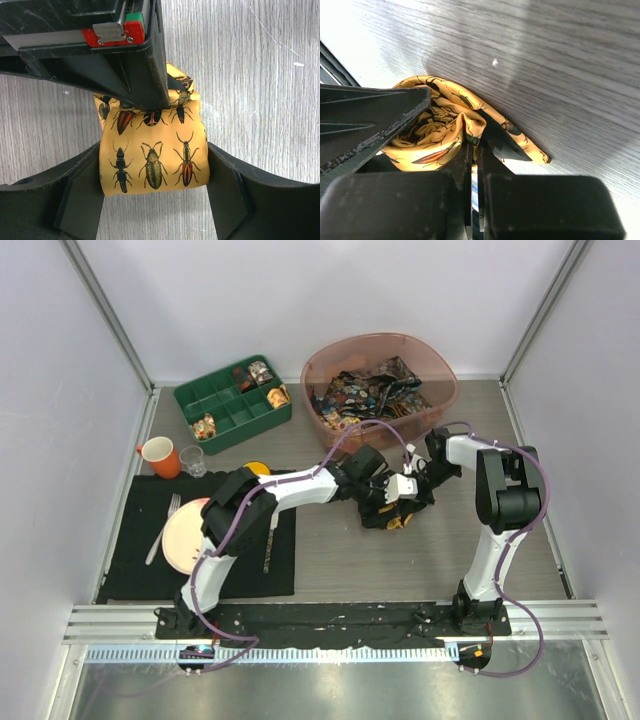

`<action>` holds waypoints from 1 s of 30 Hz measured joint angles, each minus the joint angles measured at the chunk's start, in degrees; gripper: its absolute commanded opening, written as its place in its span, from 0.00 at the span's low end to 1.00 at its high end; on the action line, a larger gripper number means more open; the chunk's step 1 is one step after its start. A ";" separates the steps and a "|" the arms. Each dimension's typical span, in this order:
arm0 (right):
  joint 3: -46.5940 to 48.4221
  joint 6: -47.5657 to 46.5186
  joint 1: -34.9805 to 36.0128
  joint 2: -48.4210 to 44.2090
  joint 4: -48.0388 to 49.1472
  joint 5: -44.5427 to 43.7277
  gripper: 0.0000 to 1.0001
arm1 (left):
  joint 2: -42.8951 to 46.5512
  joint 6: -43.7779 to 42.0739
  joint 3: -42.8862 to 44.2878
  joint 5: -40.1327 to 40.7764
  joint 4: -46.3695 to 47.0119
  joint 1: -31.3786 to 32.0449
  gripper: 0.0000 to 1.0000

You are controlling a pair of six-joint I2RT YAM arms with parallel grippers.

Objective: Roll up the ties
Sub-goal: Roll the tie at the center of the board.

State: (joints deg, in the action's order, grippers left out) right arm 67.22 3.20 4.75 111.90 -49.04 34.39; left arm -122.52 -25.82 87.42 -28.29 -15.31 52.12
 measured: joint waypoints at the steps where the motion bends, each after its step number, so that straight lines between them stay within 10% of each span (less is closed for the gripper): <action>1: 0.00 -0.02 0.00 0.00 0.00 0.00 0.01 | -0.02 0.11 0.00 0.00 0.02 0.00 0.75; 7: -0.15 -0.57 0.00 -0.02 0.24 0.09 0.01 | -2.38 3.28 3.28 -0.11 -0.24 0.00 0.73; 16: -0.39 -1.49 0.02 -0.35 0.59 0.17 0.03 | -3.23 5.55 3.67 -1.66 -0.85 0.11 0.24; 30: 1.92 -7.74 -10.12 -3.50 -1.18 2.36 0.65 | -1.79 0.57 1.75 3.34 -1.09 1.25 0.02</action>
State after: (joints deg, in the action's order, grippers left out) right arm 69.14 -4.54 -5.37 108.40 -50.22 36.75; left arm -124.31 -25.26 89.17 -24.95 -16.40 53.36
